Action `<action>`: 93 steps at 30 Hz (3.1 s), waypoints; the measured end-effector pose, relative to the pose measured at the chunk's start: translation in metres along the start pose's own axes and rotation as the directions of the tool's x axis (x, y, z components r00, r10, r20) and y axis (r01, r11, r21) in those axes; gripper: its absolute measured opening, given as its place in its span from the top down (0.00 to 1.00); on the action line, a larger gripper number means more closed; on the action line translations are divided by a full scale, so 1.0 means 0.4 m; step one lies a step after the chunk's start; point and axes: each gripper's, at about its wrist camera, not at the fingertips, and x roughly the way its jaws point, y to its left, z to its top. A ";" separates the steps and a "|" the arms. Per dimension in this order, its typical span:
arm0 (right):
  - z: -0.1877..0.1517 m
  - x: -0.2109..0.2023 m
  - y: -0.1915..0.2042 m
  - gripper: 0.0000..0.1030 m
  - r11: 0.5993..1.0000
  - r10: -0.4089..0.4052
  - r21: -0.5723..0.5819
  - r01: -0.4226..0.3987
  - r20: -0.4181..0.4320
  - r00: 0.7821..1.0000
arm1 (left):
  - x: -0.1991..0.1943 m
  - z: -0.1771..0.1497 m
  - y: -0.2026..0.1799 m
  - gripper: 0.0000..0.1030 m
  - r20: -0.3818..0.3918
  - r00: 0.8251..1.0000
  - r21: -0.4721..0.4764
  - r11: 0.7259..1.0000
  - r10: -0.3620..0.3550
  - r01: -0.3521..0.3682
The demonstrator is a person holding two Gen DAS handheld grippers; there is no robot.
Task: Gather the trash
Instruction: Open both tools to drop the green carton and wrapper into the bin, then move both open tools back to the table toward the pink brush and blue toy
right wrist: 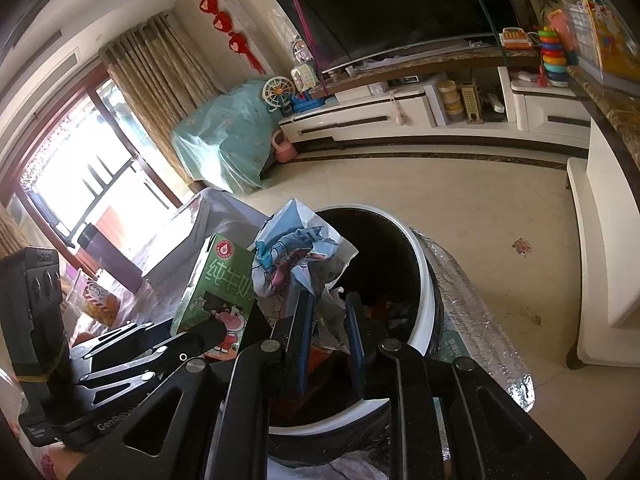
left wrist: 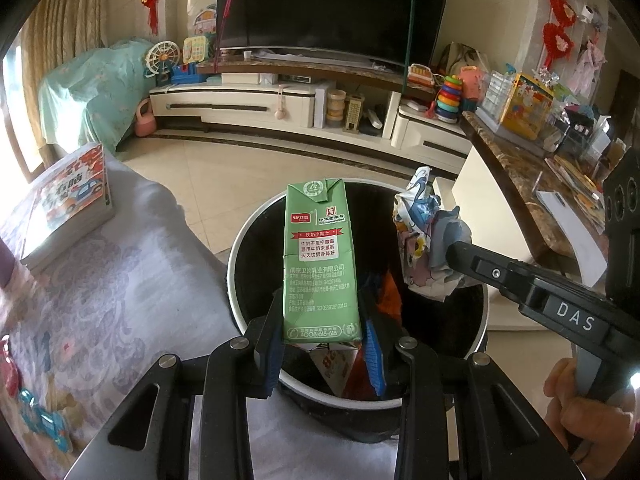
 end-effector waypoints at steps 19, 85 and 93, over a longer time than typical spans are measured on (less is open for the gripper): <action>-0.021 -0.041 0.037 0.24 0.999 0.043 0.001 -0.043 0.037 0.998 | -0.100 -0.117 0.083 0.39 0.067 0.998 -0.138 0.990 0.009 0.001; -0.280 0.190 0.573 0.08 0.828 0.249 -0.417 -0.375 -0.326 0.912 | -0.202 -0.310 0.710 0.62 -0.059 0.945 -0.423 0.849 0.322 -0.316; -0.269 0.244 0.641 0.08 0.789 0.240 -0.482 -0.380 -0.327 0.914 | -0.321 -0.425 0.690 0.63 -0.018 0.982 -0.443 0.879 0.190 -0.178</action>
